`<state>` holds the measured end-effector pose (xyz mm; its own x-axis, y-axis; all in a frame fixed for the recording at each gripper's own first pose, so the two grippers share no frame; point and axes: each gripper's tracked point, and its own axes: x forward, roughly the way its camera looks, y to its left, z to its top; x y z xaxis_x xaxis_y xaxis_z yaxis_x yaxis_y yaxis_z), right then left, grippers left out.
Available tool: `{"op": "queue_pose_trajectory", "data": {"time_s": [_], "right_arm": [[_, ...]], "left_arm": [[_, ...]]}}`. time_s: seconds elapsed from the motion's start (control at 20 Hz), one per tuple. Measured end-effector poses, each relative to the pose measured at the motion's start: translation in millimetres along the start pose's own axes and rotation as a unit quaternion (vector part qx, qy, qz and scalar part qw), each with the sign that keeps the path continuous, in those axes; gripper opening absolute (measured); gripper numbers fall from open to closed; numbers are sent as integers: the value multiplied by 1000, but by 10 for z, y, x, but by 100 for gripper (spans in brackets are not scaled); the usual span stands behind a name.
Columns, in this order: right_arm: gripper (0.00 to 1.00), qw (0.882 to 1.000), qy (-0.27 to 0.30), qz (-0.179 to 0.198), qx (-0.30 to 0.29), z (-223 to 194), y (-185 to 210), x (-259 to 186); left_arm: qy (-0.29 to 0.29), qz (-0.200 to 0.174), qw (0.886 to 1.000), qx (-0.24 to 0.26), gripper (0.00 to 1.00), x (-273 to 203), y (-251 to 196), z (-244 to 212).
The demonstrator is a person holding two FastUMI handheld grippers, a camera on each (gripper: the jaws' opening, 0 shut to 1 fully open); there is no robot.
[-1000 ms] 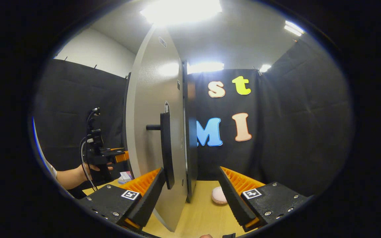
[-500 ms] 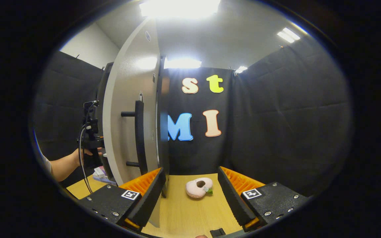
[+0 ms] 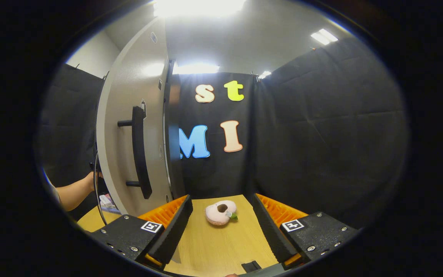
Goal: Open the cabinet door with the right hand, grasp the bottle in the cabinet with the left hand and place it on the coaster, then close the cabinet door with the right hand.
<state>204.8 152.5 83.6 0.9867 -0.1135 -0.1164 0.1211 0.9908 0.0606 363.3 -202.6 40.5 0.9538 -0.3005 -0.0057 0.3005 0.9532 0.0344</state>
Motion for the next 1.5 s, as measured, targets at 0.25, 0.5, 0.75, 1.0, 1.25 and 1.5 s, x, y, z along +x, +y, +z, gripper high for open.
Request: {"op": "queue_pose_trajectory", "data": {"time_s": [0.25,0.5,0.75,1.0,1.25,1.5], "right_arm": [[97,1000,6,0,7,-66,-79,-6],[96,1000,1,13,8,-46,-151,-39],[97,999,1,40,8,-56,-138,-2],[97,997,-2,74,2,-40,-68,67],[96,995,-1,101,2,-38,-21,114],[97,992,2,130,-2,-70,41,144]], "left_arm": [[11,1,1000,20,77,83,8,-75],[3,5,1000,-1,62,-152,-16,76],[-20,15,1000,4,62,-595,56,265],[-40,31,999,-4,70,-1092,161,405],[-59,49,997,-6,66,-1721,246,471],[-62,57,996,-16,66,-2221,271,375]]}}
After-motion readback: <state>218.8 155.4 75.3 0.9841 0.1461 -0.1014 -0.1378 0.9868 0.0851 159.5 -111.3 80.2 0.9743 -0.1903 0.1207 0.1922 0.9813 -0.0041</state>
